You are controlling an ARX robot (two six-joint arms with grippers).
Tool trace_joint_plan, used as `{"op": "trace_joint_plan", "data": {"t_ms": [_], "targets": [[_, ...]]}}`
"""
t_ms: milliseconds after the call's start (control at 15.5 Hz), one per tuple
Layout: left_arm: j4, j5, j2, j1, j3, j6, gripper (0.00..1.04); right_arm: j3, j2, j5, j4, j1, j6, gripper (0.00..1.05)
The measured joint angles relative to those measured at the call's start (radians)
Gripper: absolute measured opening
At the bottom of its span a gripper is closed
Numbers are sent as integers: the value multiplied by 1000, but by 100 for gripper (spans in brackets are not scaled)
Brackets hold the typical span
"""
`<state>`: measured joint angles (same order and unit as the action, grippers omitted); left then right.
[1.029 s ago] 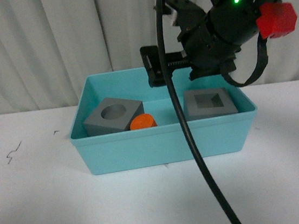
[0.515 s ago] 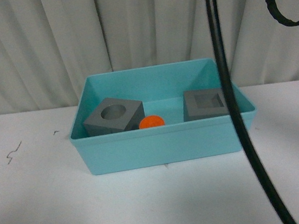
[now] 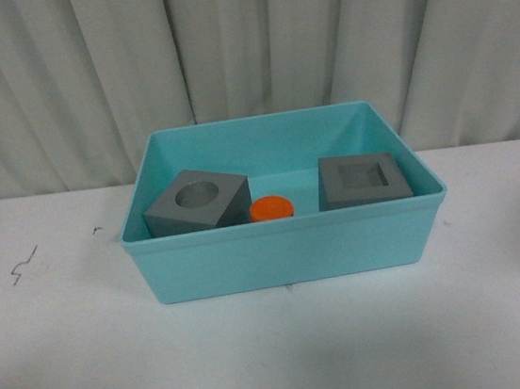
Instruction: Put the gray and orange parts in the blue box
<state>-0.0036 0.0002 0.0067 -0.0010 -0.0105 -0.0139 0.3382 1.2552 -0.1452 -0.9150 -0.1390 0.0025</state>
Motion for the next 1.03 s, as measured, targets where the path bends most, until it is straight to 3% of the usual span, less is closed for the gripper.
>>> {"op": "trace_joint_plan", "data": {"t_ms": [386, 515, 643, 707, 1029], "targets": [[0, 0, 0, 0, 0, 0, 98, -175, -220, 61, 51, 57, 0, 2], [0, 0, 0, 0, 0, 0, 98, -221, -306, 132, 98, 125, 0, 2], [0, 0, 0, 0, 0, 0, 98, -252, -397, 139, 147, 145, 0, 2], [0, 0, 0, 0, 0, 0, 98, -288, -396, 142, 79, 144, 0, 2], [0, 0, 0, 0, 0, 0, 98, -325, -628, 142, 299, 144, 0, 2]]}}
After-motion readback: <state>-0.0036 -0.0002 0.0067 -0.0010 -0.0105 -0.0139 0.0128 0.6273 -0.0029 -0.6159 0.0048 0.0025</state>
